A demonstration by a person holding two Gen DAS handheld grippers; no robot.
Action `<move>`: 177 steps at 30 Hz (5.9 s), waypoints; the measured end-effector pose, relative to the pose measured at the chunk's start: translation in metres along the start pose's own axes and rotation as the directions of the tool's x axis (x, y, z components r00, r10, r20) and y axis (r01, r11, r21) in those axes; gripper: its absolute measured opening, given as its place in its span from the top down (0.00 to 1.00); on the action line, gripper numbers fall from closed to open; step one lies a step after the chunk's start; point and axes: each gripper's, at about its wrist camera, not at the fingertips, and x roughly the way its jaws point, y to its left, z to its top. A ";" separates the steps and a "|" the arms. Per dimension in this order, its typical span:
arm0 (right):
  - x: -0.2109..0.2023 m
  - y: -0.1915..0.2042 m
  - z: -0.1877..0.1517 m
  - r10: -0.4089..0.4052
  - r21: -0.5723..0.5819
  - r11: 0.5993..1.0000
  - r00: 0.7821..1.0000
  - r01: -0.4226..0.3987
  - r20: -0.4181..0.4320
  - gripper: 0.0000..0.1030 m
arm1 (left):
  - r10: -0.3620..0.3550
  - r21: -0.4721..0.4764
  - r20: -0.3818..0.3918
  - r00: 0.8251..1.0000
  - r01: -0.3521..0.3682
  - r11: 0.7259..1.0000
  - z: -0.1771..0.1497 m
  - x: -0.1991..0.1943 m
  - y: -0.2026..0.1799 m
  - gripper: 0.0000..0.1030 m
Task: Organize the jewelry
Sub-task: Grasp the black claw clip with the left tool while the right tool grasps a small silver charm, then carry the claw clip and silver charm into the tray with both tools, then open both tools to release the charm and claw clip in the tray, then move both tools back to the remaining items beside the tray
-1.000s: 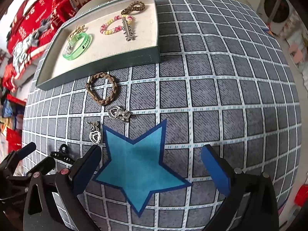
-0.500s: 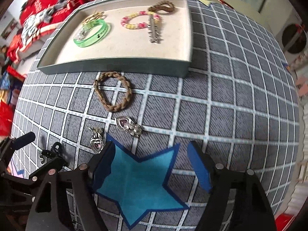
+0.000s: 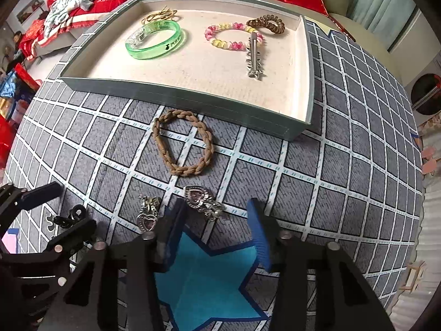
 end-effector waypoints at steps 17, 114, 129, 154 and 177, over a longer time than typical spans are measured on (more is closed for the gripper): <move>-0.018 -0.029 -0.025 0.099 0.230 0.968 0.995 -0.101 0.020 0.82 | -0.143 0.028 0.016 0.990 0.143 0.989 0.008 -0.018 -0.002 0.61; 0.012 -0.074 0.101 0.242 0.352 0.896 0.962 -0.272 0.127 0.57 | 0.110 -0.003 0.109 0.988 -0.110 0.994 0.187 0.030 0.069 0.61; -0.025 -0.077 0.075 0.262 0.391 0.863 0.946 -0.319 0.193 0.39 | 0.124 0.011 0.133 0.983 -0.127 0.992 0.184 0.019 0.064 0.60; -0.052 -0.073 0.051 0.244 0.399 0.859 0.941 -0.321 0.233 0.23 | 0.135 0.018 0.215 0.967 -0.142 0.990 0.170 -0.013 0.061 0.00; -0.064 -0.069 -0.006 0.241 0.403 0.866 0.953 -0.297 0.185 0.00 | 0.075 0.065 0.139 0.987 -0.085 0.994 0.093 -0.030 0.062 0.00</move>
